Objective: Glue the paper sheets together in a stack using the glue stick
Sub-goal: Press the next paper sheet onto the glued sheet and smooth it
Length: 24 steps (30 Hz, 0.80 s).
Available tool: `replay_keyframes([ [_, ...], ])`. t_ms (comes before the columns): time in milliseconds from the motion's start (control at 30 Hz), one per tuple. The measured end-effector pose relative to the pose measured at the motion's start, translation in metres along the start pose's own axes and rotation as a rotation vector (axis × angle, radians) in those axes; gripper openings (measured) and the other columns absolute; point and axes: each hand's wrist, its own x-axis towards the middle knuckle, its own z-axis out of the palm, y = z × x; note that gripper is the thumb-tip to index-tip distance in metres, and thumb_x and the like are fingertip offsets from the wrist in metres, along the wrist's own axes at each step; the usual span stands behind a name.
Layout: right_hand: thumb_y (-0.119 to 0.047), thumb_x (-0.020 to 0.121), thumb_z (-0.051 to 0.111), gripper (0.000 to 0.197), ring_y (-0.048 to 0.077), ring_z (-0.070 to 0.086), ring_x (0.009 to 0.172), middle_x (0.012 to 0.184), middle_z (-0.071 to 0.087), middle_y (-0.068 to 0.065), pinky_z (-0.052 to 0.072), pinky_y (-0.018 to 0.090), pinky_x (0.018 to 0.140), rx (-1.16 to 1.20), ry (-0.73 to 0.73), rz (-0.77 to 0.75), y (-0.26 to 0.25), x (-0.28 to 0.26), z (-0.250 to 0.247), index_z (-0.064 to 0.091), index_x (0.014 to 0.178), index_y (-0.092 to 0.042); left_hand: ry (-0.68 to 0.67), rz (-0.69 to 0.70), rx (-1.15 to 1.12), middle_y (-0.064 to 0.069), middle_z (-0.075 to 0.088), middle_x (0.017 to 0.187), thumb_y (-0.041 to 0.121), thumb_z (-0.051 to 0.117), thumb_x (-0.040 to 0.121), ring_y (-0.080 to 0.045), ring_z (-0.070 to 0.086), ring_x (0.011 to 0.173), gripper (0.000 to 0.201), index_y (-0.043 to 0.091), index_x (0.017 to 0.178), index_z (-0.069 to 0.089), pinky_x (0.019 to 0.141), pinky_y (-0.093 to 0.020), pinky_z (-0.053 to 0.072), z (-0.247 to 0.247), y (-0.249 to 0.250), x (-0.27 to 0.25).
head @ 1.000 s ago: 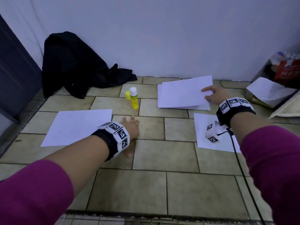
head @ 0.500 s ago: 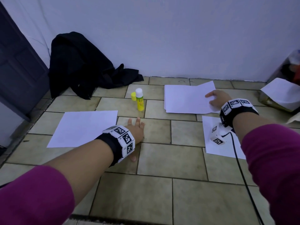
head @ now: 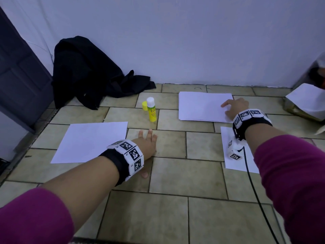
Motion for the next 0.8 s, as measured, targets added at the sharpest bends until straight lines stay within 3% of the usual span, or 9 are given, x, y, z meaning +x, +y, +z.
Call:
replay_keyframes([
  [67, -0.022, 0.092, 0.058, 0.025, 0.033, 0.043, 0.119, 0.128, 0.045, 0.017, 0.034, 0.030, 0.092, -0.031, 0.030, 0.023, -0.001, 0.000, 0.003, 0.064, 0.114, -0.031, -0.014, 0.002, 0.032, -0.015, -0.030, 0.154, 0.027, 0.071, 0.084, -0.043, -0.018, 0.142, 0.116, 0.004, 0.148, -0.023, 0.113, -0.059, 0.007, 0.000, 0.000, -0.001],
  [200, -0.033, 0.094, 0.056, 0.026, 0.033, 0.039, 0.124, 0.134, 0.043, 0.017, 0.031, 0.030, 0.096, -0.025, -0.013, 0.058, -0.001, 0.002, -0.002, 0.063, 0.119, -0.033, 0.030, 0.014, -0.022, -0.013, -0.027, 0.156, 0.019, 0.044, 0.101, -0.042, -0.016, 0.144, 0.080, 0.005, 0.150, -0.018, 0.114, -0.056, 0.006, 0.002, -0.001, -0.001],
  [300, -0.038, 0.094, 0.055, 0.037, 0.036, 0.039, 0.129, 0.139, 0.046, 0.016, 0.030, 0.034, 0.104, 0.152, -0.045, 0.074, -0.001, -0.006, -0.017, 0.058, 0.128, -0.026, 0.048, 0.023, -0.013, -0.012, -0.027, 0.156, 0.019, 0.042, 0.101, -0.040, -0.016, 0.144, 0.078, 0.007, 0.150, -0.017, 0.116, -0.057, 0.010, 0.003, -0.001, 0.003],
  [367, -0.043, 0.094, 0.053, 0.053, 0.032, 0.038, 0.134, 0.146, 0.043, 0.012, 0.027, 0.037, 0.110, 0.206, -0.130, 0.030, -0.004, -0.023, -0.029, 0.045, 0.140, -0.018, 0.054, 0.022, -0.024, -0.011, -0.027, 0.156, 0.020, 0.044, 0.101, -0.039, -0.016, 0.144, 0.079, 0.008, 0.151, -0.016, 0.116, -0.057, 0.012, 0.003, -0.003, 0.006],
  [467, -0.061, 0.087, 0.051, 0.084, 0.030, 0.031, 0.139, 0.153, 0.030, 0.013, 0.028, 0.041, 0.113, 0.060, -0.332, -0.064, -0.009, -0.065, -0.037, 0.024, 0.149, -0.010, 0.036, 0.030, 0.026, -0.013, -0.032, 0.154, 0.028, 0.065, 0.089, -0.041, -0.018, 0.143, 0.108, 0.005, 0.149, -0.022, 0.116, -0.057, 0.014, 0.006, -0.006, 0.009],
  [533, -0.086, 0.067, 0.047, 0.112, 0.033, 0.028, 0.140, 0.147, 0.033, 0.015, 0.028, 0.044, 0.113, -0.032, -0.476, -0.081, -0.012, -0.099, -0.028, 0.028, 0.142, -0.005, 0.011, 0.029, 0.082, -0.015, -0.034, 0.152, 0.032, 0.082, 0.072, -0.042, -0.019, 0.143, 0.133, 0.004, 0.147, -0.026, 0.116, -0.057, 0.014, 0.008, -0.007, 0.012],
  [567, -0.093, 0.059, 0.043, 0.124, 0.035, 0.019, 0.143, 0.147, 0.029, 0.017, 0.024, 0.046, 0.114, -0.082, -0.541, -0.080, -0.014, -0.115, -0.021, 0.025, 0.140, -0.001, 0.008, 0.020, 0.087, -0.015, -0.034, 0.152, 0.032, 0.083, 0.070, -0.043, -0.019, 0.142, 0.137, 0.004, 0.146, -0.026, 0.116, -0.058, 0.014, 0.008, -0.007, 0.013],
  [667, -0.082, 0.067, 0.054, 0.137, 0.036, -0.016, 0.145, 0.155, -0.021, 0.022, 0.009, 0.051, 0.119, -0.205, -0.652, -0.079, -0.023, -0.161, -0.006, -0.017, 0.146, 0.006, 0.034, 0.020, 0.051, -0.014, -0.032, 0.153, 0.030, 0.071, 0.084, -0.042, -0.017, 0.143, 0.117, 0.004, 0.148, -0.023, 0.116, -0.057, 0.013, 0.008, -0.004, 0.008],
  [800, -0.070, 0.062, 0.071, 0.147, 0.032, -0.024, 0.143, 0.151, -0.033, 0.018, 0.004, 0.055, 0.117, -0.220, -0.643, -0.081, -0.028, -0.186, -0.007, -0.027, 0.142, 0.004, 0.115, 0.049, 0.002, -0.014, -0.026, 0.156, 0.019, 0.049, 0.099, -0.041, -0.014, 0.144, 0.084, 0.004, 0.150, -0.016, 0.117, -0.055, 0.012, 0.006, -0.004, -0.001],
])
